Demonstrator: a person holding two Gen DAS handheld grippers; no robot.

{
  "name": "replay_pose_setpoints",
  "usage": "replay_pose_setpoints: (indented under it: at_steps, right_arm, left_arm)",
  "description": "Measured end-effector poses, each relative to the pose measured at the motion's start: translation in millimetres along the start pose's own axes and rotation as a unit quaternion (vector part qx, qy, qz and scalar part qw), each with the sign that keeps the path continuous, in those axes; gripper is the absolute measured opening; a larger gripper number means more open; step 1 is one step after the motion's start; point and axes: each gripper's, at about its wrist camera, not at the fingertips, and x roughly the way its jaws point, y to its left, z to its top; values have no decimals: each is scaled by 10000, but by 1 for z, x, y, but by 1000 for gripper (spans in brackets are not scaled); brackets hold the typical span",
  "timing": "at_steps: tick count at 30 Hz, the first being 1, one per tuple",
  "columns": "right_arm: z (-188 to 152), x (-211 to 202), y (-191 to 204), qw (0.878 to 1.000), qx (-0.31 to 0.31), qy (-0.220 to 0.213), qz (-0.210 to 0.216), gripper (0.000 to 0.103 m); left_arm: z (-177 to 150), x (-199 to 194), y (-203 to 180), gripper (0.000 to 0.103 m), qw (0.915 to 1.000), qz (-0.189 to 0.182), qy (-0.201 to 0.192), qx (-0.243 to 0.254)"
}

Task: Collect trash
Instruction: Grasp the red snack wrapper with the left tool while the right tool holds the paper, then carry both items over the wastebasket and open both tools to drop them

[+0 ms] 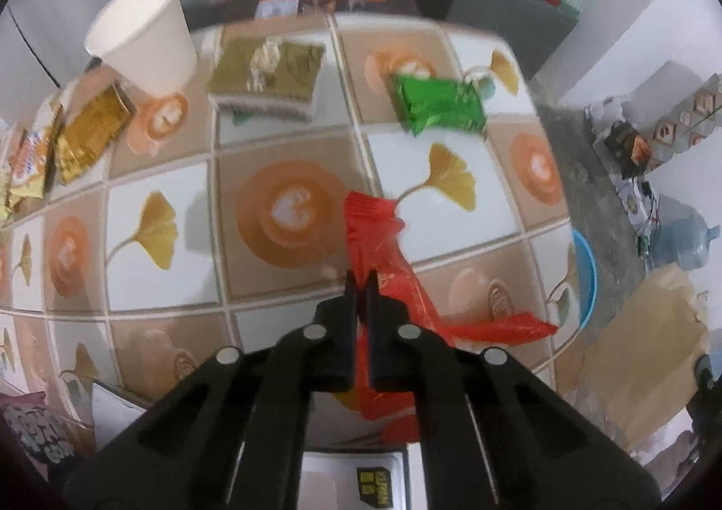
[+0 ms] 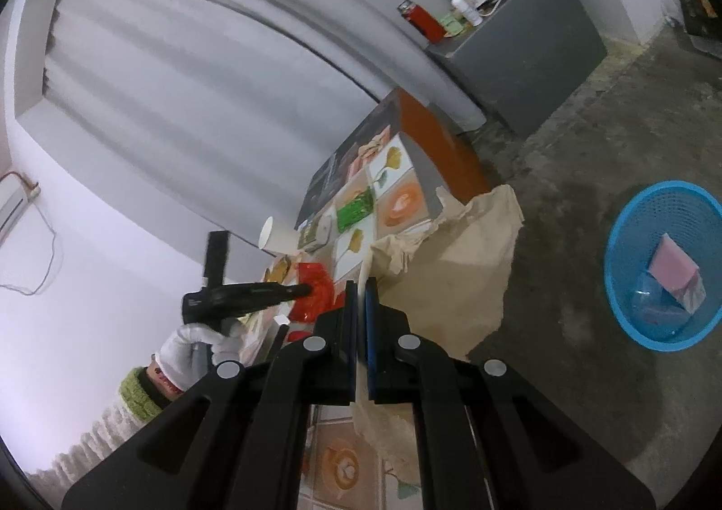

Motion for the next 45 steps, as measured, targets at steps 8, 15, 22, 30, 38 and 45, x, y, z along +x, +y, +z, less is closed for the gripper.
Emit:
replay_pose_setpoints:
  at_steps: [8,15,22,30,38,45]
  right_arm:
    - [-5,-17,-11,9998,90,-118,-152,4]
    - [-4,-49,-31,9981,254,-407,-382,4]
    - [-1,-86,-70,9931,598,-763,-656,4]
    - [13,-108,-143,9816,1202,-953,-1135,4]
    - [33,-81,-220,9724,1661,-668,-1498,4]
    - [46,-26,-287,9604,2045,-191,-1885,19]
  left_arm:
    - [2,-57,-27,1,9942,-26,-1045,258]
    - [-13,-103,-81,1,9820,-177,-1680,851]
    - [-28,-112,-167,1,9739,-552,-1676,1427]
    - [-41,-57,-287,1,9672,-811,-1135,2121]
    - [-58,64,-382,1,9644,-693,-274,2537]
    - [-67,169,-414,16,9656,-722,419,2463]
